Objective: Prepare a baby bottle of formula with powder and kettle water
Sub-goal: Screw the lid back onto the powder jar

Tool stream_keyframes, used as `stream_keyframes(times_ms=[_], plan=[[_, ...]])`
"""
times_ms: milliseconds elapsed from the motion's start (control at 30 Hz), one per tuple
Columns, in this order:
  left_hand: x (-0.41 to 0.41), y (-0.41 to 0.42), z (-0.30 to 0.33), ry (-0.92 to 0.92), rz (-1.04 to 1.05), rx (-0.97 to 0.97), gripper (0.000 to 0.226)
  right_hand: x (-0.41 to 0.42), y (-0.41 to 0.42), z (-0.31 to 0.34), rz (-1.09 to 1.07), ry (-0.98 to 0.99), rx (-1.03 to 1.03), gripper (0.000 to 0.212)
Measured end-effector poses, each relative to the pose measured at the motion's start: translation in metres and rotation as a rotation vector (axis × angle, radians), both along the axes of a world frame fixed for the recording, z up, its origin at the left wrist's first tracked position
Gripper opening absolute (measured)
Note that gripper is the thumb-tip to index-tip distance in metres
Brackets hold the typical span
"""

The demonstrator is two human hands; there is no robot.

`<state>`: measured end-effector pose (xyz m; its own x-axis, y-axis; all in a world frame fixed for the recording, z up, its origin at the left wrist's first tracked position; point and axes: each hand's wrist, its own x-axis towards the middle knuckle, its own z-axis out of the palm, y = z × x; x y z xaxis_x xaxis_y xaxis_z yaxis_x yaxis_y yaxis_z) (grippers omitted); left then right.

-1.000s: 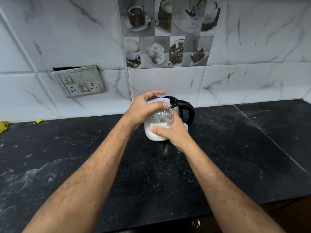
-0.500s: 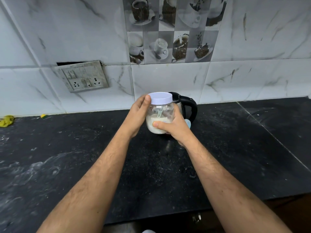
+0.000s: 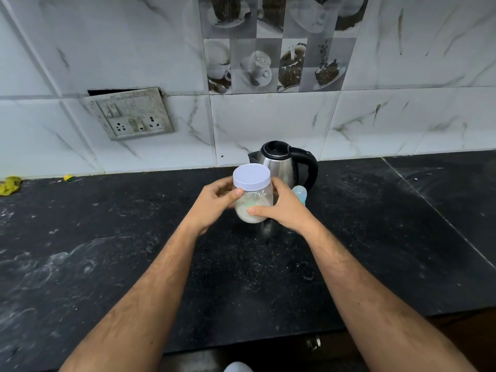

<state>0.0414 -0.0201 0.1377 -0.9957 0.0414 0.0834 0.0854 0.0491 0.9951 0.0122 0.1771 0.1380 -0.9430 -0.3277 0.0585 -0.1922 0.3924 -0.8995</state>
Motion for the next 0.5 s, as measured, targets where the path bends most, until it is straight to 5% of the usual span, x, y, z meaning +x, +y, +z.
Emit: stream_keyframes(times_ms=[500], plan=[[-0.041,0.010,-0.047,-0.198,-0.081,-0.237,0.053,-0.049,0.007,-0.052,-0.059,-0.164,0.218,0.086]])
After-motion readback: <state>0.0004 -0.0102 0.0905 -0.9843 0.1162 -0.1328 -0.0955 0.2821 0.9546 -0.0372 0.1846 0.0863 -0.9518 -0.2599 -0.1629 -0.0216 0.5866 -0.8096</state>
